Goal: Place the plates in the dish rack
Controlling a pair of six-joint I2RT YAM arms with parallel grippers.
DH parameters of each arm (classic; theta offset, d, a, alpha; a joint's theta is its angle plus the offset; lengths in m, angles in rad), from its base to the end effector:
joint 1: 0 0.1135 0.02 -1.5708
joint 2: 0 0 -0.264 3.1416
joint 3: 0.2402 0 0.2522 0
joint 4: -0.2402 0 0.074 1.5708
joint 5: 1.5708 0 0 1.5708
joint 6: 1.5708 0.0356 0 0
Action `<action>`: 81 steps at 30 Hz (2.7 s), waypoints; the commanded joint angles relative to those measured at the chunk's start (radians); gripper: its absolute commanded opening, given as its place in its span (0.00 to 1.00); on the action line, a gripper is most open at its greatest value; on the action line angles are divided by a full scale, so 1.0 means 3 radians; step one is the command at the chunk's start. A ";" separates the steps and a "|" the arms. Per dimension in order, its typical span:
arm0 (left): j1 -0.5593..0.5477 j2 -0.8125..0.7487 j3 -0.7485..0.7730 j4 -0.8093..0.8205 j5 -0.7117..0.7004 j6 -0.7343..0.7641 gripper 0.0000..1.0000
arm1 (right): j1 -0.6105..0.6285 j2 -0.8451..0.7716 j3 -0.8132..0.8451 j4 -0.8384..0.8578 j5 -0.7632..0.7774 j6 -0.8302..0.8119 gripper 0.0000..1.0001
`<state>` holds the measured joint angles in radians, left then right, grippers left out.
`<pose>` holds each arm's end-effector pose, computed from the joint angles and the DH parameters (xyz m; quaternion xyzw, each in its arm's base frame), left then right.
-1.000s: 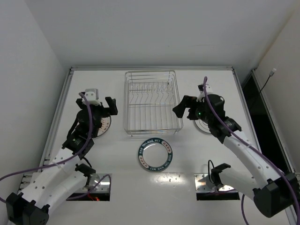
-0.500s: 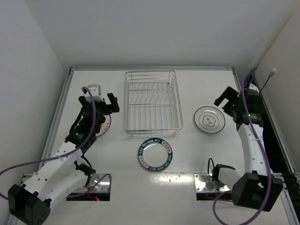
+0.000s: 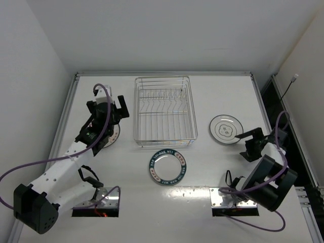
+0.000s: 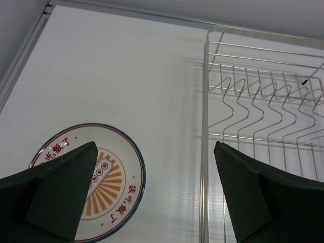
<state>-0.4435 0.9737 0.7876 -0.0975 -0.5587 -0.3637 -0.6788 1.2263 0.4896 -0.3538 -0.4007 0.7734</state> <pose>0.2099 -0.0788 0.3163 -0.1346 0.7749 -0.0237 0.6171 0.1659 -0.1160 0.1472 0.5966 0.7432 0.2041 0.2237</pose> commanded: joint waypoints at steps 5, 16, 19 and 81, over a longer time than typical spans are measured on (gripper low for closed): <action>0.0000 -0.0029 0.0172 -0.0109 -0.0065 -0.0056 1.00 | -0.0054 0.0396 -0.0231 0.1051 -0.0372 0.0572 0.68; 0.0000 -0.0060 0.0309 -0.0217 0.0012 -0.0020 1.00 | 0.0074 0.1184 0.0325 0.1144 -0.0336 0.0607 0.23; 0.0000 -0.0060 0.0310 -0.0248 -0.0019 0.0011 1.00 | 0.0115 0.1302 0.0423 0.1144 -0.0367 0.0607 0.00; 0.0000 0.0282 0.0304 -0.0248 -0.0316 0.0041 1.00 | 0.4252 0.2172 0.4029 -0.0416 0.4022 -0.1683 0.35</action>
<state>-0.4435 1.0424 0.8406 -0.1921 -0.6376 -0.3706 0.5934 1.9884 1.7367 -0.5007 0.8368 0.2604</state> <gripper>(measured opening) 0.997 0.169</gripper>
